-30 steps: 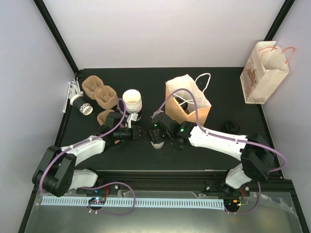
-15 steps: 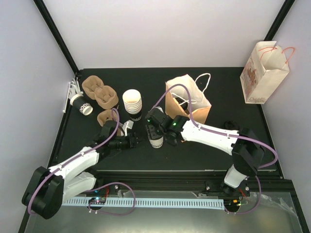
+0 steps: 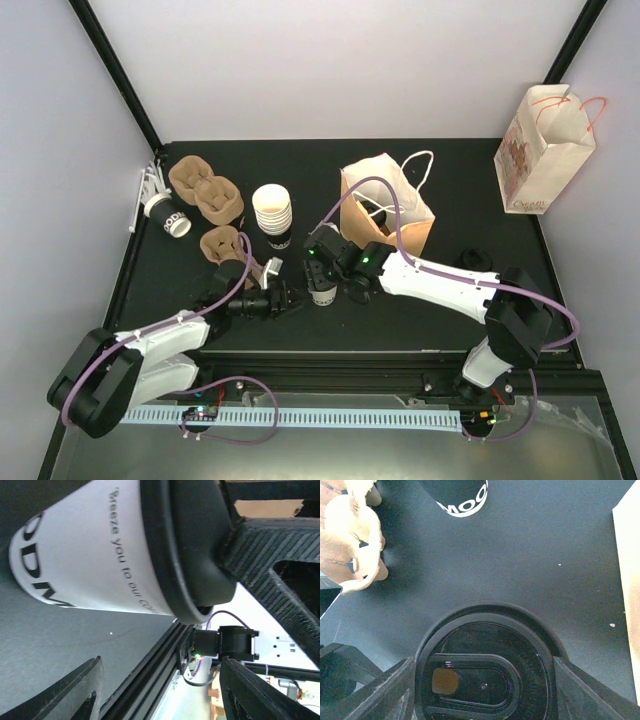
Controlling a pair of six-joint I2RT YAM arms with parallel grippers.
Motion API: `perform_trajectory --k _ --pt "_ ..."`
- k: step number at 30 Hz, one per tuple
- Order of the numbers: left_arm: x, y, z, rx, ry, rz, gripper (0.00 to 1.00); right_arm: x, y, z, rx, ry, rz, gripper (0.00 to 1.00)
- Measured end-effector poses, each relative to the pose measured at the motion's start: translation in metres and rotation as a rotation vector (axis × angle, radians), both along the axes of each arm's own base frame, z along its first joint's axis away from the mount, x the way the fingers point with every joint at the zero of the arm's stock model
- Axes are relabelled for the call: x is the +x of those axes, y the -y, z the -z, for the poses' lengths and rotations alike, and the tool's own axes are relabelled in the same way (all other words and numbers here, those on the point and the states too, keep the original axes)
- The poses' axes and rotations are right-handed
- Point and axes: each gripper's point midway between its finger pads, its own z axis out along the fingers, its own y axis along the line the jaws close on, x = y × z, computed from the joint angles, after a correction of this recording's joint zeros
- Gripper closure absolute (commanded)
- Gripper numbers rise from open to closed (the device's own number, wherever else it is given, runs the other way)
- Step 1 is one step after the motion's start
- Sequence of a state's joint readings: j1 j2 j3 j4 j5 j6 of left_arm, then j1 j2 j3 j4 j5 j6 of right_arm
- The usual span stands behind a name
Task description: Pack the takeout coffee
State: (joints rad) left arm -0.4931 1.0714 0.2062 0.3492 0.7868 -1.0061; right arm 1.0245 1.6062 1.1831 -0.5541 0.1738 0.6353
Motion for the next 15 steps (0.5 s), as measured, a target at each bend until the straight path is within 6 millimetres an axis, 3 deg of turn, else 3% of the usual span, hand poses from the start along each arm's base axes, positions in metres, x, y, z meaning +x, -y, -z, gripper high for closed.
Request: perform_trajectory --k 7,15 --pt "0.001 0.011 -0.009 -0.064 0.006 -0.005 0.37 -0.001 0.001 0.000 0.002 -0.001 -0.001 0.40" --pt "0.003 0.017 -0.001 -0.090 -0.056 -0.039 0.37 -0.002 0.001 0.000 0.006 -0.004 -0.004 0.41"
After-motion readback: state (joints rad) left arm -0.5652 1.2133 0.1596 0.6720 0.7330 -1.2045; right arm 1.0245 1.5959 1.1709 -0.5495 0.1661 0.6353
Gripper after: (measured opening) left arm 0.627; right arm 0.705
